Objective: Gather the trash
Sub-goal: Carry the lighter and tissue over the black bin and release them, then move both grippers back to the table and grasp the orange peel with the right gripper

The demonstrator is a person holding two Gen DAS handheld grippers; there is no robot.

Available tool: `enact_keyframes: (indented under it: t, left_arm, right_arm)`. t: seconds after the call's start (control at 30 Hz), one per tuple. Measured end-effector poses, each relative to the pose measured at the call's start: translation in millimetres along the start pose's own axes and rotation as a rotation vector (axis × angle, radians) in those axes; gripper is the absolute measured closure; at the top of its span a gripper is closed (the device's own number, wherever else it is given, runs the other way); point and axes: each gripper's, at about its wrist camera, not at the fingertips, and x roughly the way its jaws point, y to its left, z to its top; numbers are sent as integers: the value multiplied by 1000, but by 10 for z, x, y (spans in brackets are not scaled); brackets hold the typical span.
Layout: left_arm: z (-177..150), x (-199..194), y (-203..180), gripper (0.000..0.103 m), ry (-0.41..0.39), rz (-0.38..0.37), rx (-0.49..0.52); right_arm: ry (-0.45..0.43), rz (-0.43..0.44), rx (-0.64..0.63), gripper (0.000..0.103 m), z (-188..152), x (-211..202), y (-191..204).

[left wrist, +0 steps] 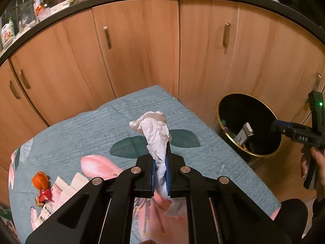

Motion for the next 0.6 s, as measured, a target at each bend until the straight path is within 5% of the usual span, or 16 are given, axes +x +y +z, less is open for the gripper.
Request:
enact_keyframes:
  t: [0.23, 0.5, 0.57, 0.6]
  left_arm:
    - [339, 126, -575, 95, -15, -177, 78]
    - [606, 833, -1534, 92, 101, -381, 175]
    - [584, 1086, -1738, 70, 168, -420, 186]
    - [573, 1137, -1774, 47, 178, -407, 193]
  right_arm:
    - [-25, 14, -1, 35, -194, -164, 60]
    - [-28, 7, 24, 35, -297, -159, -139]
    - [-27, 2, 29, 35, -311, -142, -172]
    - [-26, 1, 29, 35, -315, -137, -173]
